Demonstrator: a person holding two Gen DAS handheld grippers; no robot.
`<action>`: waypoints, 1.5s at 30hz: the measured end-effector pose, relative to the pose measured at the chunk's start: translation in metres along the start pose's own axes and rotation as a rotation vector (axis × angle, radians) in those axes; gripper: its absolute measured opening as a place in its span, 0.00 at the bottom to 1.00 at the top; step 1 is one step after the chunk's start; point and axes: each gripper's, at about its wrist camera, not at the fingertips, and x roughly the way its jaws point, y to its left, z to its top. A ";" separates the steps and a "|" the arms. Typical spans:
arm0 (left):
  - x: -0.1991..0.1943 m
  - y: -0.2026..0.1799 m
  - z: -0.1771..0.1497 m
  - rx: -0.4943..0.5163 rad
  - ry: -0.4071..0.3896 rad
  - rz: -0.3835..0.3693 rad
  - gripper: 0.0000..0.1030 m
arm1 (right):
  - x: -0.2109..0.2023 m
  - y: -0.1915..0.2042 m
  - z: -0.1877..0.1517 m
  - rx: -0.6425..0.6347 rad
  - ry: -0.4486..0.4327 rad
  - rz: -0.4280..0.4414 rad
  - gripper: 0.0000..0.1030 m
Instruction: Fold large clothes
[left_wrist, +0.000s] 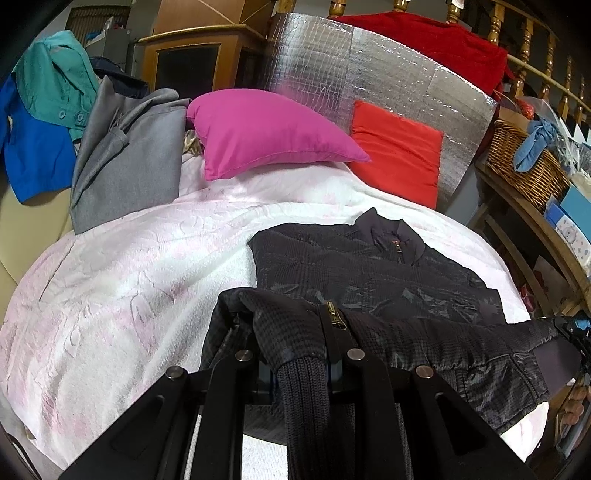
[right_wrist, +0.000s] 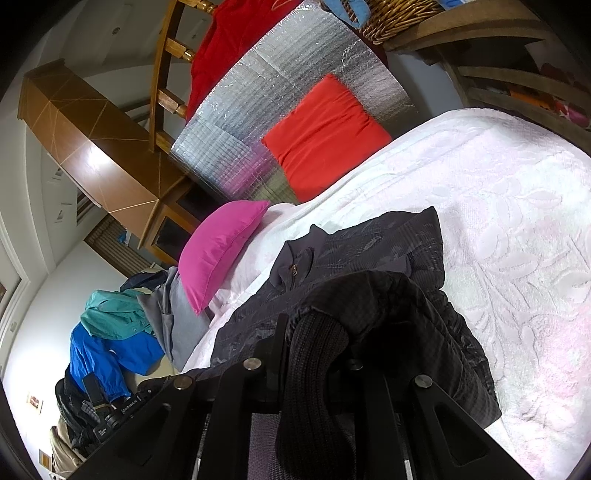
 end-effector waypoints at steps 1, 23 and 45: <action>-0.003 0.000 0.001 0.005 -0.004 -0.006 0.18 | -0.002 0.001 0.001 -0.001 -0.002 0.004 0.13; 0.043 -0.041 0.124 0.123 -0.051 0.014 0.18 | 0.064 0.026 0.119 -0.078 -0.073 -0.006 0.13; 0.141 -0.037 0.138 0.175 0.082 0.051 0.18 | 0.156 -0.018 0.145 -0.108 0.009 -0.158 0.12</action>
